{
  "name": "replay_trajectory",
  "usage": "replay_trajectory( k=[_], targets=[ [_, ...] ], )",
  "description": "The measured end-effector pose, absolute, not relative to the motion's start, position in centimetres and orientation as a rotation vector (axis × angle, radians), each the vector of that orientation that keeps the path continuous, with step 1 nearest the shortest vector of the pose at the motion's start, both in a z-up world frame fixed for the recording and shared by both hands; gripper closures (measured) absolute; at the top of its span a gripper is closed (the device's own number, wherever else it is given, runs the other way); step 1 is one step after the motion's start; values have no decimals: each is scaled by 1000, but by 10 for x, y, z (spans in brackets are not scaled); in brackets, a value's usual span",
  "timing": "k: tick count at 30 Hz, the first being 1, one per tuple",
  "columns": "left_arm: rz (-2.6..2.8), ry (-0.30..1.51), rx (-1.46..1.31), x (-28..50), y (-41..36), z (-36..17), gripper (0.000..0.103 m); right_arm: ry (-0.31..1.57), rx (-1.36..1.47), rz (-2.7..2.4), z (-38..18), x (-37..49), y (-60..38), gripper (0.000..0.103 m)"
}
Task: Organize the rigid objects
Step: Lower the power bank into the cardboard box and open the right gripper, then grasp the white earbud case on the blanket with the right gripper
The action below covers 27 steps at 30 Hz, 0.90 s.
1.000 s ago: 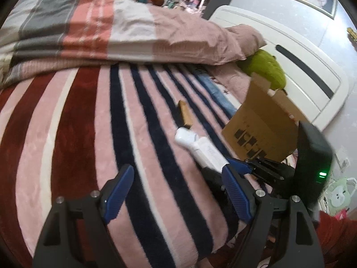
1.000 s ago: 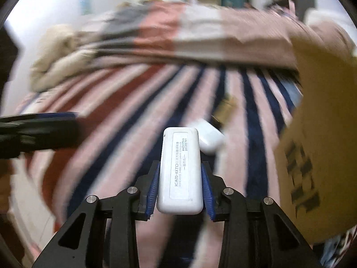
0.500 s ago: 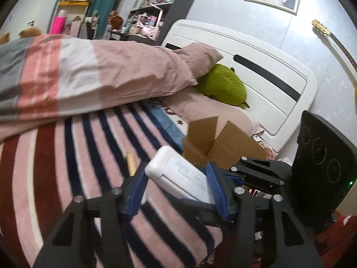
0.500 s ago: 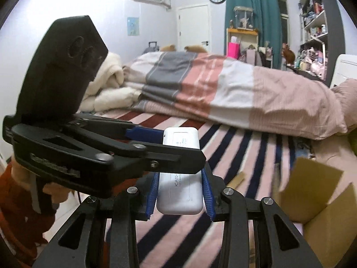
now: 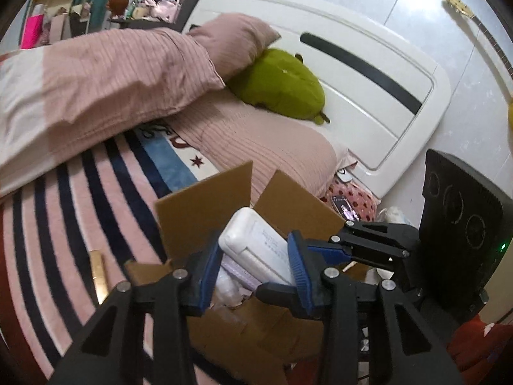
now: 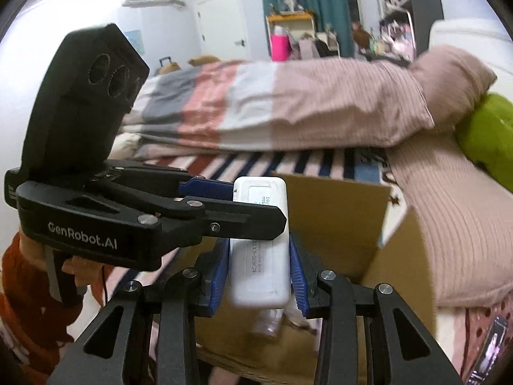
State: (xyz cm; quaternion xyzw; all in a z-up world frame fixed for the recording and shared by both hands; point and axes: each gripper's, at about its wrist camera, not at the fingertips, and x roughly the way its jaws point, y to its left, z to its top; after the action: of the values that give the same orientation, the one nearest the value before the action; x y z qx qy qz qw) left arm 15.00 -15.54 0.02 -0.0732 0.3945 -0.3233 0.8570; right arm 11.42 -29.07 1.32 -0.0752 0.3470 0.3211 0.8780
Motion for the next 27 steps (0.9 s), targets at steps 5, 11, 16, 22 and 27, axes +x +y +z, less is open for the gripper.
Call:
replay_trajectory(
  k=[5, 11, 16, 22, 27],
  targets=[
    [-682, 875, -131, 156, -167, -9, 56, 763, -191, 650, 3, 119, -294, 72],
    [-633, 823, -121, 144, -148, 3, 28, 790, -192, 643, -1, 118, -288, 56],
    [-559, 756, -123, 119, -105, 20, 26, 749, -193, 685, 17, 103, -265, 55],
    [-407, 687, -140, 82, -31, 27, 21, 709, -235, 832, 27, 73, -198, 54],
    [-268, 677, -154, 54, 27, 6, 19, 774, -279, 939, -4, 58, -137, 51]
  ],
)
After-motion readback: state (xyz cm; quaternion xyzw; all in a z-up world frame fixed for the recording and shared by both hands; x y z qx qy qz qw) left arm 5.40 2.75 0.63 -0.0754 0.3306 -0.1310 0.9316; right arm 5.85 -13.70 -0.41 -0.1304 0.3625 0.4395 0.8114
